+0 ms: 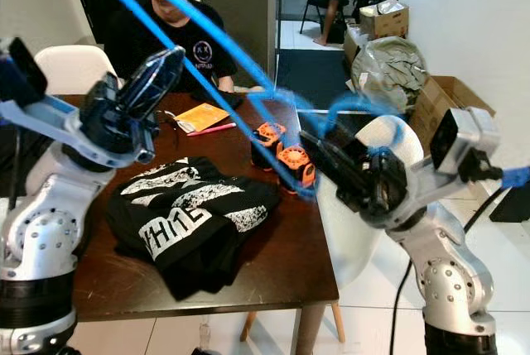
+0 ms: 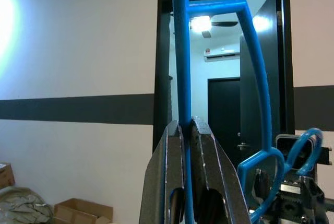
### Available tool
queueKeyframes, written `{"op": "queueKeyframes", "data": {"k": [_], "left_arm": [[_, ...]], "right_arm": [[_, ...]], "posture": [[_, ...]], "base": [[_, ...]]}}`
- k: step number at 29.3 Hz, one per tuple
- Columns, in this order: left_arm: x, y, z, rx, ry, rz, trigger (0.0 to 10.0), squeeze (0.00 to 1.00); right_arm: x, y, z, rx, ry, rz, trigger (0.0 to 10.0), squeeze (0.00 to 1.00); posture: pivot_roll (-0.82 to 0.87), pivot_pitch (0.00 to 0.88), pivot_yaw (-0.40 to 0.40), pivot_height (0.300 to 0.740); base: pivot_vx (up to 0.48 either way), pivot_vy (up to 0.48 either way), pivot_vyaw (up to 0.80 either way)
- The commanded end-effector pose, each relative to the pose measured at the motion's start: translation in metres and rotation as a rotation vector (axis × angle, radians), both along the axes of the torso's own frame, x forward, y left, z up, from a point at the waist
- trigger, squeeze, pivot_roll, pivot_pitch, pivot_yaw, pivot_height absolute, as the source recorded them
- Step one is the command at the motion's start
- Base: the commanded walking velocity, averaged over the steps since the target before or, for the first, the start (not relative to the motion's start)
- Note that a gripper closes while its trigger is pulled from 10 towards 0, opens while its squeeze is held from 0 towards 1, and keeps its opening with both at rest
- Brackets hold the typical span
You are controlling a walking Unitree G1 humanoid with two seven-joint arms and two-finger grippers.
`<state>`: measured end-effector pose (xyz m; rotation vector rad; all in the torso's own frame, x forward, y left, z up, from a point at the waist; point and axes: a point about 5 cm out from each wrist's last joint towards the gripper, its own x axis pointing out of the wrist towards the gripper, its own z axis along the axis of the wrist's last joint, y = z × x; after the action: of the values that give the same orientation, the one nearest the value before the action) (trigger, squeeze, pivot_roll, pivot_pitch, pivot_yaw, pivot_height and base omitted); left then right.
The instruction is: Hang hanger
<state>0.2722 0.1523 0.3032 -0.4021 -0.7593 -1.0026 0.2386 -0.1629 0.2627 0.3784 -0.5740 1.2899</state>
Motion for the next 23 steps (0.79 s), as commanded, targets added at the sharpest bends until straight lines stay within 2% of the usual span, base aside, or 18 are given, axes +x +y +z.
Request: {"op": "queueKeyframes", "data": {"k": [1,2,3,4,5,6,8,9,20,23], "left_arm": [[0.001,0.001,-0.001,-0.002,0.010,0.001,0.0,0.00],[0.001,0.001,-0.001,-0.002,0.012,0.000,0.0,0.00],[0.001,0.001,-0.001,-0.005,0.013,0.000,0.0,0.00],[0.001,0.001,-0.001,-0.005,0.013,0.000,0.0,0.00],[0.001,0.002,-0.001,-0.007,0.015,-0.001,0.0,0.00],[0.001,0.002,-0.001,-0.010,0.015,-0.002,0.0,0.00],[0.001,0.002,-0.001,-0.010,0.015,-0.002,0.0,0.00],[0.001,0.002,-0.001,-0.012,0.016,-0.003,0.0,0.00],[0.001,-0.003,-0.003,-0.020,0.024,-0.025,0.0,0.00],[0.002,-0.004,-0.004,-0.022,0.026,-0.028,0.0,0.00]], "right_arm": [[-0.002,0.004,-0.002,-0.037,0.006,0.029,10.0,0.27],[-0.002,0.006,-0.003,-0.060,0.009,0.026,10.0,0.27],[0.001,0.007,-0.004,-0.084,0.005,0.003,10.0,0.70],[0.001,0.007,-0.004,-0.084,0.005,0.003,10.0,0.70],[0.002,0.007,-0.004,-0.099,0.001,-0.015,10.0,0.67],[0.001,0.009,-0.004,-0.113,-0.006,-0.013,10.0,0.39],[0.001,0.009,-0.004,-0.113,-0.006,-0.013,10.0,0.39],[0.001,0.010,-0.003,-0.123,-0.014,-0.017,10.0,0.00],[0.002,0.028,0.005,-0.114,-0.040,-0.012,10.0,0.00],[0.009,0.035,0.001,-0.158,-0.028,-0.055,10.0,0.00]], "posture": [[-0.01,0.000,-0.003,0.740],[-0.01,0.000,-0.003,0.740],[-0.01,0.000,-0.003,0.740],[-0.01,0.000,-0.003,0.740],[-0.01,0.000,-0.003,0.740],[-0.01,0.000,-0.003,0.740],[-0.01,0.000,-0.003,0.740],[-0.01,0.000,-0.003,0.740],[0.00,0.000,0.001,0.740],[-0.01,0.000,-0.001,0.740]], "base": [[0.000,0.000,0.00],[0.000,0.000,0.00],[0.000,0.000,0.00],[0.000,0.000,0.00],[0.000,0.000,0.00],[0.000,0.000,0.00],[0.000,0.000,0.00],[0.000,0.000,0.00],[0.000,0.000,0.00],[0.000,0.000,0.00]]}}
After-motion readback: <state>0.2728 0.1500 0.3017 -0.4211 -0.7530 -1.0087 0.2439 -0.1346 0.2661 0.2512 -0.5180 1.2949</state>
